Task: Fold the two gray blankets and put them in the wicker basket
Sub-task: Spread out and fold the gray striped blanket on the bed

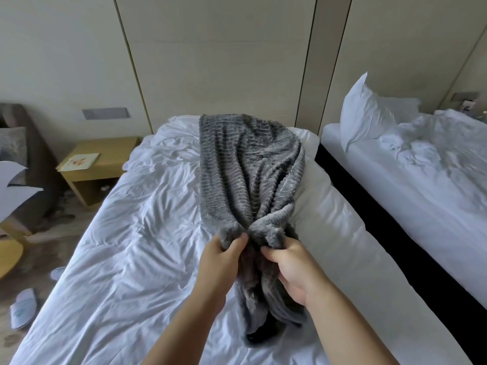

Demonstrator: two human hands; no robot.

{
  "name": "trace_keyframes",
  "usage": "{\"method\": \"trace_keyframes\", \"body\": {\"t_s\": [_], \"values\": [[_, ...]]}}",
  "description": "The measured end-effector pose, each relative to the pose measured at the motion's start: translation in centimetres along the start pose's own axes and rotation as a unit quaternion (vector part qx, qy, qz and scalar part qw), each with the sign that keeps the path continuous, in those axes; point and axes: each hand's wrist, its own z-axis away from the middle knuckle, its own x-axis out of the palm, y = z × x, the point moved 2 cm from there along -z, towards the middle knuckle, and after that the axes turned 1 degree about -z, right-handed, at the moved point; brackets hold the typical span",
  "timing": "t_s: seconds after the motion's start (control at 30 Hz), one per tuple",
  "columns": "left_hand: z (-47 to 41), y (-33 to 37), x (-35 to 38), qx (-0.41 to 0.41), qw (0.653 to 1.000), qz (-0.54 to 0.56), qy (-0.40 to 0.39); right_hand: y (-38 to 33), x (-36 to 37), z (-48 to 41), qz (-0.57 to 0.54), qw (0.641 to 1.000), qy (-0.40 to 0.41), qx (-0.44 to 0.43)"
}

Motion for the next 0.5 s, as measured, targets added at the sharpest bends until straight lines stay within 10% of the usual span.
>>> {"method": "trace_keyframes", "body": {"t_s": [0.13, 0.3, 0.43, 0.5], "values": [[-0.1, 0.3, -0.3, 0.011, 0.999, -0.037, 0.014, -0.8, -2.5, -0.3, -0.079, 0.973, 0.218, 0.014], [0.4, 0.2, -0.2, -0.029, 0.999, 0.016, -0.011, -4.9, -5.5, 2.3, -0.14, 0.847, 0.449, -0.246], [1.8, 1.3, 1.6, -0.045, 0.992, 0.114, -0.044, -4.9, -0.3, 2.7, 0.279, 0.901, 0.193, -0.27], [2.3, 1.7, 1.8, -0.045, 0.991, 0.125, -0.034, -3.4, 1.8, 3.0, 0.426, 0.87, 0.073, -0.235]]}}
